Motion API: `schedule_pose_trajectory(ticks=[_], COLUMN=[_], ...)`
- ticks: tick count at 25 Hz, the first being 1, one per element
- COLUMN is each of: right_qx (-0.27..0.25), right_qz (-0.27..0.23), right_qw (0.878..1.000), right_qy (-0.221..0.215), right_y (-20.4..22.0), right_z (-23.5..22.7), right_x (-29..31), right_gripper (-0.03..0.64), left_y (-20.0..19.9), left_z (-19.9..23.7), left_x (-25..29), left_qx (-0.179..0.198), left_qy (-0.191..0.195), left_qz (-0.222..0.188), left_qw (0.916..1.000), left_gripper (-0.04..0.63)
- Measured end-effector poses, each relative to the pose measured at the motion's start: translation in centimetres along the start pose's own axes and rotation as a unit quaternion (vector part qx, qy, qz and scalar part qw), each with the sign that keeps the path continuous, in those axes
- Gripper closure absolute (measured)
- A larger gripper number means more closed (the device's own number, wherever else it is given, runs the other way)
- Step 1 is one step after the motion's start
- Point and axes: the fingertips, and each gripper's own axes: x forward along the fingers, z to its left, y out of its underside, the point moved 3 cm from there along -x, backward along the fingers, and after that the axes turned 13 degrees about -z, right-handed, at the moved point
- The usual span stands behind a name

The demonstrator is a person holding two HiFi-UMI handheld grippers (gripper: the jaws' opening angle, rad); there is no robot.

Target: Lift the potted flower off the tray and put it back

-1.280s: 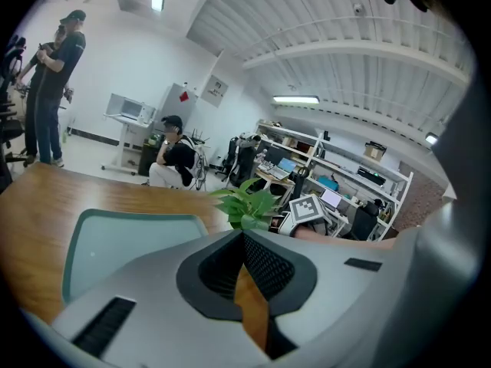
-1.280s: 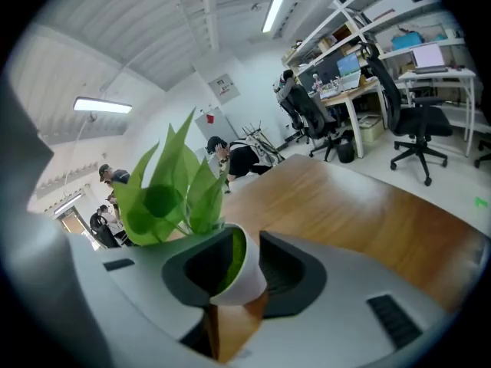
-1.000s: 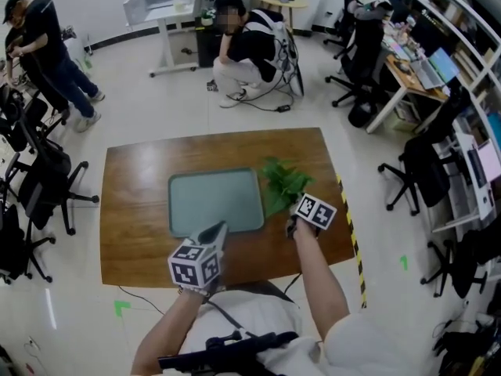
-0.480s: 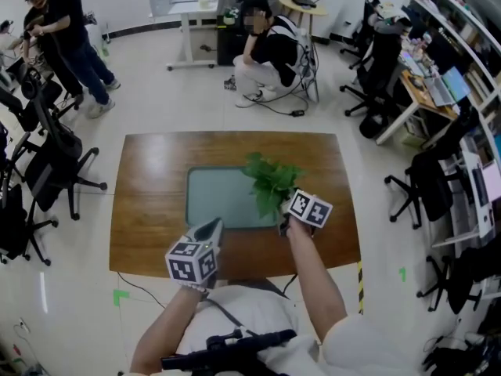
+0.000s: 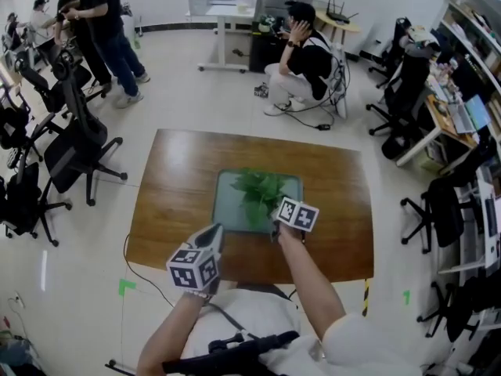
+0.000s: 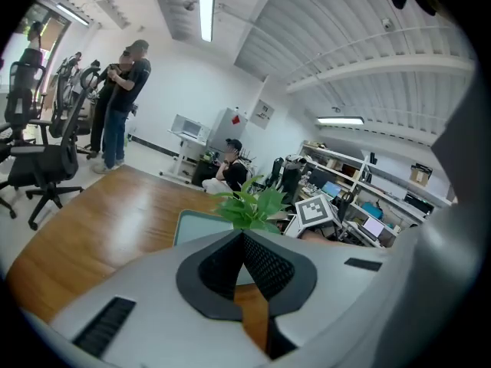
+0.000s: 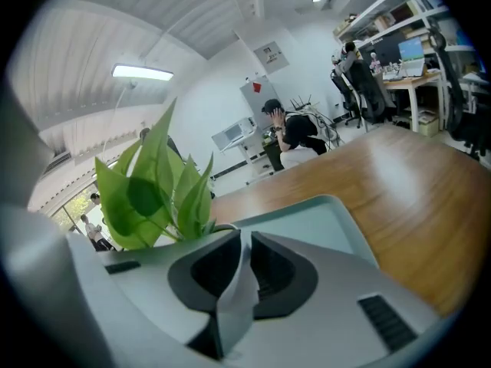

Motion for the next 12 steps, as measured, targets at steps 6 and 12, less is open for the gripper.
schedule_pose_trajectory(ticks=[6,12], right_qx=[0.005,0.013], right_qz=[0.004,-0.006], right_qw=[1.000,1.000], right_qy=[0.008,0.014], right_y=[1.7,1.3], right_z=[0.6,0.5], right_x=[1.7,1.7], right_gripper=[0.569,0.535], left_y=[-0.3,-0.5], left_z=[2.8,3.3], left_x=[-1.6,-1.5], left_qx=[-0.011,-0.012], left_qy=[-0.024,-0.022], left_qz=[-0.007,-0.005], left_qw=[0.9996,0.9997], left_gripper=[0.600,0.600])
